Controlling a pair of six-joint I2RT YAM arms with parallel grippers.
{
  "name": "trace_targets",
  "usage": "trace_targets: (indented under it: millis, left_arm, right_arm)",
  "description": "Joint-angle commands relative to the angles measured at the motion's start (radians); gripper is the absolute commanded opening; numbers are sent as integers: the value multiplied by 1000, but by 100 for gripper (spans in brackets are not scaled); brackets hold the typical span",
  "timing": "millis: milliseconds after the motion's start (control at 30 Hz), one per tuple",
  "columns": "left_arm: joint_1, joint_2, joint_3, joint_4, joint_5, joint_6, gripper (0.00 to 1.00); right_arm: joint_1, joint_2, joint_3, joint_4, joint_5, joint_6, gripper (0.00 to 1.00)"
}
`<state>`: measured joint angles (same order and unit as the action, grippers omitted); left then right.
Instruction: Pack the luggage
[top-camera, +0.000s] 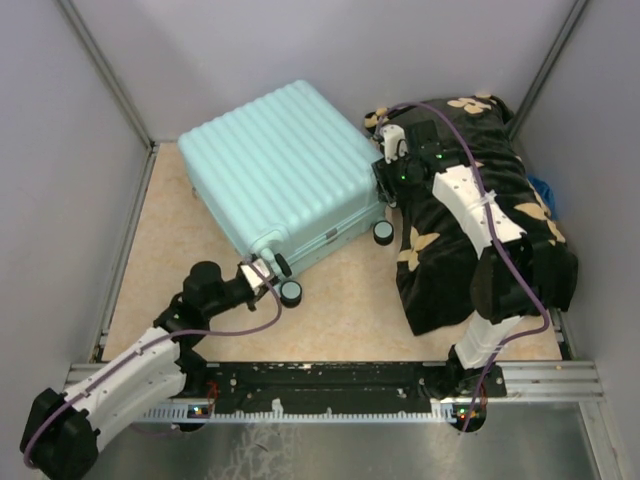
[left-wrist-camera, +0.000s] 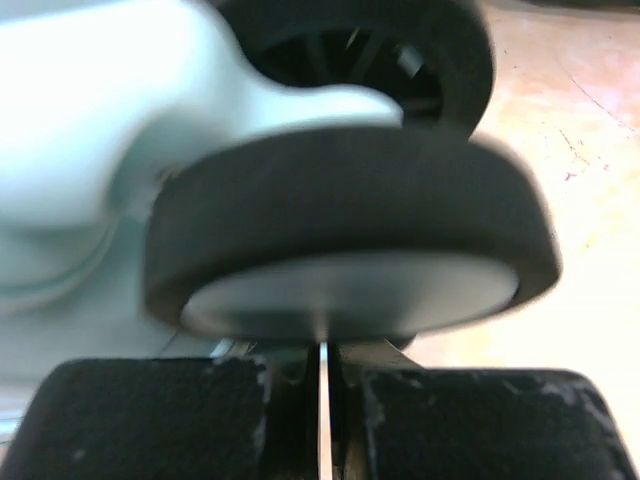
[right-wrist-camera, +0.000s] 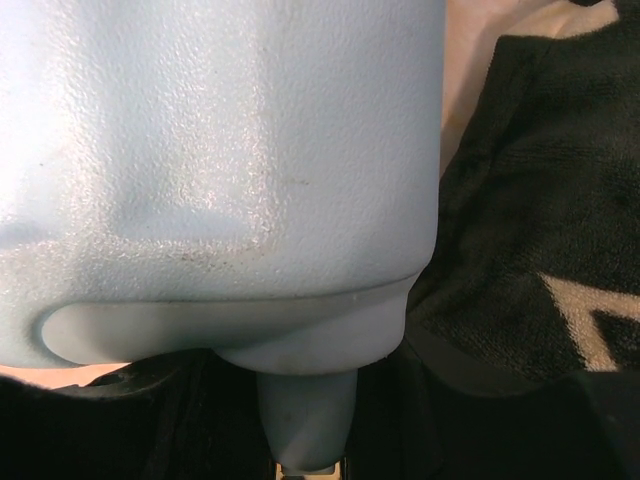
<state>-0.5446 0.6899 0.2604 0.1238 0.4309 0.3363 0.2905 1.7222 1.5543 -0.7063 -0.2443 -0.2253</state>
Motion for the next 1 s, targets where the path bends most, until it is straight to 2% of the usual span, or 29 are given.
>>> trace_targets:
  millis: [0, 133, 400, 467, 533, 700, 767, 833, 967]
  left_arm:
    - [-191, 58, -6, 251, -155, -57, 0]
    - [-300, 137, -19, 357, -314, -52, 0]
    - [-411, 295, 0, 497, -488, -32, 0]
    - [-424, 328, 10, 527, -488, -35, 14]
    - [-425, 346, 22, 546, -445, -47, 21]
    - [-425, 337, 14, 578, -284, -46, 49]
    - [-423, 294, 22, 519, -296, -41, 55]
    - [-408, 233, 72, 345, -261, -11, 59]
    - [-335, 46, 182, 18, 6, 53, 71]
  right_arm:
    - [84, 34, 46, 102, -59, 53, 0]
    - [86, 30, 44, 100, -55, 50, 0]
    - [87, 28, 38, 102, -61, 51, 0]
    - [87, 29, 35, 104, -58, 50, 0]
    - [87, 30, 36, 105, -56, 50, 0]
    - [84, 28, 39, 107, -47, 43, 0]
    - [76, 25, 41, 104, -50, 40, 0]
    - [63, 22, 43, 100, -54, 35, 0]
    - [-5, 1, 46, 80, -142, 35, 39]
